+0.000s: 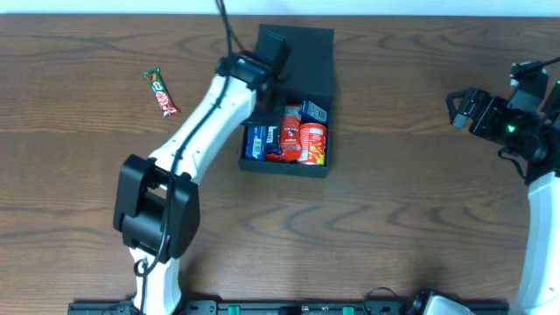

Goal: Pack container
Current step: 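Carry the purple bar into the box and release it, then move the left gripper to the red KitKat bar and grasp it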

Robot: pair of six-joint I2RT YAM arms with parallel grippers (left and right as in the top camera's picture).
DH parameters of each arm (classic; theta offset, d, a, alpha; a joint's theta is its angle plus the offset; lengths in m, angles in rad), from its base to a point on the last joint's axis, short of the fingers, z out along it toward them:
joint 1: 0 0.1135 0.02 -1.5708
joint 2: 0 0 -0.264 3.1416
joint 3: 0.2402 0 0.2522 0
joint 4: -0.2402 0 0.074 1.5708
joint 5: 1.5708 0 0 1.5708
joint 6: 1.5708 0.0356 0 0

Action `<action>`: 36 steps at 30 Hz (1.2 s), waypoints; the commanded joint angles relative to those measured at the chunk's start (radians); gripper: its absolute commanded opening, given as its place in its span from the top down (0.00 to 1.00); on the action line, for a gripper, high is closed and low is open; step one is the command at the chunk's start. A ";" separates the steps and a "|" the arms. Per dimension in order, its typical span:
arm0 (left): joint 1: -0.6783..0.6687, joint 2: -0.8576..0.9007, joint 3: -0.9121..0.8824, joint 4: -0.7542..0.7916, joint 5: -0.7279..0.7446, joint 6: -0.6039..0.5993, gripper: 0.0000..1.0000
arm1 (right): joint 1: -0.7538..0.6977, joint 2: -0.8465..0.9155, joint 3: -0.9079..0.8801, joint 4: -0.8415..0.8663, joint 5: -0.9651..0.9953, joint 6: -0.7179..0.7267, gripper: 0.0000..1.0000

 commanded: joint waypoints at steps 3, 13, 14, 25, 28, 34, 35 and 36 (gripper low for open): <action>0.172 -0.006 0.012 0.005 -0.080 -0.068 0.50 | -0.009 0.005 -0.002 -0.017 -0.011 -0.017 0.01; 0.360 0.050 0.010 0.281 -0.159 -0.113 0.37 | -0.009 0.008 -0.002 -0.029 -0.011 -0.017 0.01; 0.366 0.068 0.010 0.294 -0.179 -0.123 0.34 | -0.009 0.008 -0.002 -0.032 -0.011 -0.017 0.01; 0.424 0.232 0.010 0.318 -0.218 -0.273 0.34 | -0.009 0.008 -0.002 -0.107 -0.011 -0.016 0.01; 0.436 0.246 0.010 0.334 -0.215 -0.273 0.34 | -0.009 0.008 -0.002 -0.132 -0.011 -0.016 0.01; 0.464 0.251 0.010 0.377 -0.215 -0.273 0.32 | -0.009 0.008 -0.002 -0.151 -0.011 -0.010 0.01; 0.468 0.255 0.010 0.379 -0.214 -0.273 0.33 | -0.009 0.008 -0.002 -0.151 -0.011 -0.005 0.01; 0.474 0.263 0.010 0.380 -0.206 -0.273 0.32 | -0.009 0.008 -0.002 -0.151 -0.011 -0.001 0.01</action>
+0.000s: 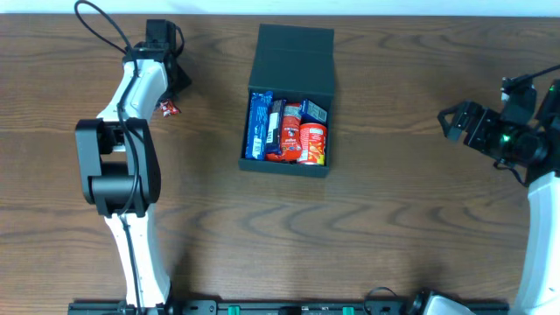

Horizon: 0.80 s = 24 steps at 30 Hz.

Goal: Pack container
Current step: 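Move the left gripper to the red KitKat bar and grasp it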

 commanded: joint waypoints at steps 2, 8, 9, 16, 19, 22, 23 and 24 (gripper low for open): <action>0.031 0.045 0.010 0.008 0.031 -0.011 0.33 | -0.009 0.008 -0.001 -0.004 -0.011 0.002 0.01; 0.049 0.059 0.010 0.023 0.090 -0.011 0.36 | -0.009 0.008 -0.001 -0.004 -0.011 0.009 0.01; 0.049 0.059 0.010 0.026 0.087 -0.010 0.37 | -0.009 0.008 -0.001 -0.004 -0.011 0.010 0.01; 0.049 0.064 0.009 0.027 0.087 -0.010 0.47 | -0.009 0.008 -0.001 -0.003 -0.011 0.009 0.01; 0.049 0.064 0.010 0.026 0.088 -0.010 0.56 | -0.009 0.008 -0.001 -0.003 -0.011 0.009 0.01; 0.049 0.064 0.010 0.021 0.087 -0.010 0.62 | -0.009 0.008 -0.001 -0.003 -0.011 0.009 0.01; 0.049 0.064 0.009 0.018 0.087 -0.010 0.63 | -0.009 0.008 -0.001 -0.003 -0.011 0.009 0.01; 0.049 0.064 0.009 0.014 0.087 -0.010 0.64 | -0.009 0.008 -0.001 -0.003 -0.011 0.009 0.01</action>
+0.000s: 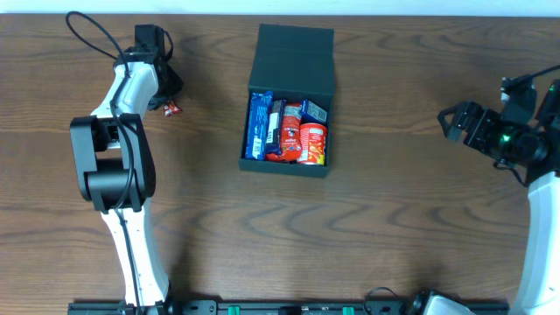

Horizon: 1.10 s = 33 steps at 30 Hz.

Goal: Pack container
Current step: 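Move the left gripper to the red KitKat bar and grasp it, then carry the KitKat bar into the box and drop it in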

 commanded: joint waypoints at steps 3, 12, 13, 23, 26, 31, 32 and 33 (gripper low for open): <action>0.000 0.018 0.009 -0.020 0.000 0.002 0.66 | -0.009 0.008 -0.001 -0.003 -0.011 0.008 0.01; 0.000 -0.011 0.021 -0.089 0.010 0.029 0.74 | -0.009 0.008 -0.001 -0.003 -0.011 0.008 0.01; 0.000 -0.032 0.022 -0.092 0.017 0.037 0.75 | -0.009 0.008 -0.001 -0.003 -0.011 0.008 0.01; -0.120 -0.272 0.022 -0.109 0.079 0.224 0.76 | -0.009 0.008 -0.001 0.058 -0.011 0.008 0.01; -0.212 -0.288 0.022 -0.154 0.100 0.253 0.76 | -0.009 0.008 -0.001 0.072 -0.011 0.007 0.01; -0.373 -0.286 0.022 -0.199 0.122 0.272 0.76 | -0.009 0.008 -0.001 0.083 -0.011 0.003 0.01; -0.398 -0.286 0.022 -0.197 0.115 0.282 0.76 | -0.009 0.008 -0.001 0.085 -0.011 -0.001 0.01; -0.423 -0.286 0.022 -0.198 0.112 0.286 0.76 | -0.009 0.008 -0.001 0.087 -0.011 -0.006 0.01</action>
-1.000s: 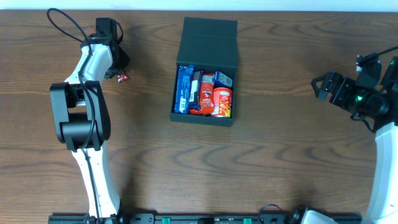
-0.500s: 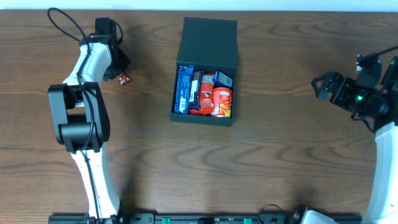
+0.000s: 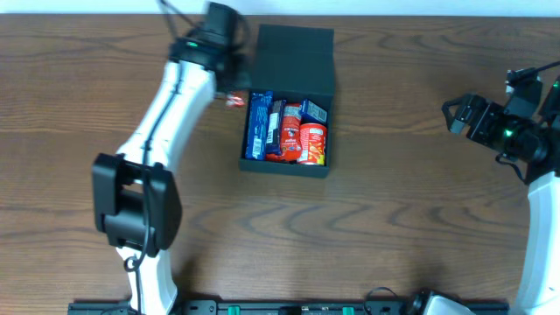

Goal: Pack container
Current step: 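Carry the KitKat bar into the box and drop it in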

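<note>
The black container [image 3: 248,164] stands open at mid table, its lid [image 3: 293,52] folded back. Inside lie a blue packet [image 3: 259,122], a dark packet [image 3: 276,129], a red can [image 3: 312,143] and a small blue box [image 3: 316,109]. My left gripper [image 3: 231,87] hangs just off the container's upper left corner, shut on the red candy bar [image 3: 234,99], of which only one end shows below the fingers. Far off at the right, my right gripper [image 3: 457,114] is held open with nothing in it.
The left arm [image 3: 166,114] slants from its base at the lower left across the table toward the container. The right arm [image 3: 534,149] stays along the right edge. Bare wood surrounds the container.
My left gripper was at the candy bar on the far left of the table. Now it is beside the container's left edge with the bar in it. The right arm has barely moved.
At first my left gripper was over the container's left side while the candy bar lay on the table far left. Then the gripper stood at the bar, and stayed there a moment later. The bar has now left the table and hangs beside the container.
</note>
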Robot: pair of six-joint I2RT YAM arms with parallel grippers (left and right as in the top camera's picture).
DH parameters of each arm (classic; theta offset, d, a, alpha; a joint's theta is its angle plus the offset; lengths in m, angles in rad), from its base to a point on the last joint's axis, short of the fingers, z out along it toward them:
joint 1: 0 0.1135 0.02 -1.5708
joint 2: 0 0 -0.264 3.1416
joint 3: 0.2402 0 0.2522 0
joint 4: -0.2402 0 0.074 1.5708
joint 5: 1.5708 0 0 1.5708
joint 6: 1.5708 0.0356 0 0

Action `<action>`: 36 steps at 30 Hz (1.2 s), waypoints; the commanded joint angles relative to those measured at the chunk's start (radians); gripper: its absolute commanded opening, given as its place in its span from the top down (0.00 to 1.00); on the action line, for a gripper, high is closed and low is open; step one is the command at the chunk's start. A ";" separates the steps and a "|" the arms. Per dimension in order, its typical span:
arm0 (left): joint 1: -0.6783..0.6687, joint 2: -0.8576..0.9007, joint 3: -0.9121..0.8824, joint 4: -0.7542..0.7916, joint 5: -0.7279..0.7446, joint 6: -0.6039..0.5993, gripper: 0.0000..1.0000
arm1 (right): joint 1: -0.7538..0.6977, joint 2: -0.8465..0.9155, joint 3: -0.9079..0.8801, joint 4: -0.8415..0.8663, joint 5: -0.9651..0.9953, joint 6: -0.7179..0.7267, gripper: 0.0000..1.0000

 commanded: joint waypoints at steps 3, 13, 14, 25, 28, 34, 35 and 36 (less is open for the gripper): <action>-0.110 0.006 0.004 -0.025 0.014 0.044 0.76 | -0.009 0.007 -0.001 0.003 -0.010 -0.027 0.01; -0.243 0.031 -0.014 -0.050 0.014 0.042 0.74 | -0.009 0.007 -0.001 0.014 -0.011 -0.056 0.01; -0.250 0.040 -0.017 -0.050 0.014 0.041 0.74 | -0.009 0.007 -0.001 0.014 -0.011 -0.057 0.01; -0.254 0.080 -0.018 -0.074 0.010 -0.044 0.75 | -0.009 0.007 -0.001 -0.011 -0.011 -0.071 0.01; -0.254 0.080 -0.022 -0.074 0.010 -0.060 0.73 | -0.009 0.007 -0.001 -0.011 -0.011 -0.071 0.01; -0.254 0.080 -0.024 -0.074 0.011 -0.053 0.32 | -0.009 0.007 -0.001 -0.011 -0.011 -0.071 0.01; -0.254 0.080 -0.024 -0.074 0.014 -0.046 0.31 | -0.009 0.007 -0.001 -0.011 -0.011 -0.071 0.01; -0.254 0.080 -0.024 -0.074 0.014 -0.042 0.32 | -0.009 0.007 -0.001 -0.011 -0.011 -0.071 0.01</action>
